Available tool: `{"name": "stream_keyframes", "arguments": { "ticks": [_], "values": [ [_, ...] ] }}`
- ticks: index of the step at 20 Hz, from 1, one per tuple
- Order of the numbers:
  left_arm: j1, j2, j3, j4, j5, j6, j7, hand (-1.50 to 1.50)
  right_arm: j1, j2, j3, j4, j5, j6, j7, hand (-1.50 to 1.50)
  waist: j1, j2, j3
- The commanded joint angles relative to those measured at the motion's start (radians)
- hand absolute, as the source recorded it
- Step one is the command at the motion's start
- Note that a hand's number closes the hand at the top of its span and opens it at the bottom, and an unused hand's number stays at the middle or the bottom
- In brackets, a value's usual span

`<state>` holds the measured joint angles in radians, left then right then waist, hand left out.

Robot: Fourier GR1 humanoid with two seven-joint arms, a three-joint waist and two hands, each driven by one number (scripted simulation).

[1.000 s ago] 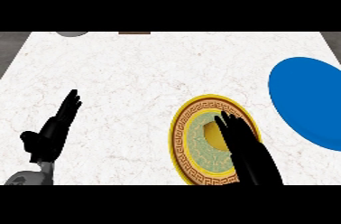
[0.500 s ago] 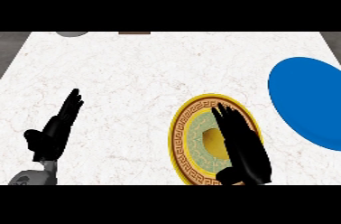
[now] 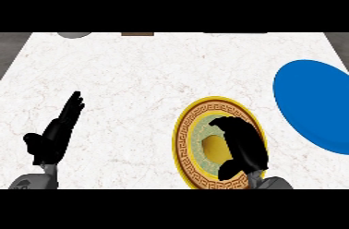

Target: Pick the lemon from the plate and place it in the plate

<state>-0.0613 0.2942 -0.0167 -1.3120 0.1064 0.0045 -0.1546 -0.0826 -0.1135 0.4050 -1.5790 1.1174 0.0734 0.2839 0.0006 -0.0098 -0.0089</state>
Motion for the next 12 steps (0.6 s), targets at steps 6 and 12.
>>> {"name": "stream_keyframes", "arguments": {
  "ticks": [6,12],
  "values": [
    [0.028,-0.024,0.009,-0.026,-0.05,-0.002,-0.012,0.0,-0.011,0.015,0.001,0.132,0.035,-0.096,-0.124,1.5,0.003,0.01,0.009],
    [0.043,-0.009,0.059,-0.011,-0.001,-0.008,0.0,0.0,0.126,-0.335,-0.406,0.059,-0.26,-0.011,-0.299,1.5,-0.068,0.011,0.013]
  ]
}}
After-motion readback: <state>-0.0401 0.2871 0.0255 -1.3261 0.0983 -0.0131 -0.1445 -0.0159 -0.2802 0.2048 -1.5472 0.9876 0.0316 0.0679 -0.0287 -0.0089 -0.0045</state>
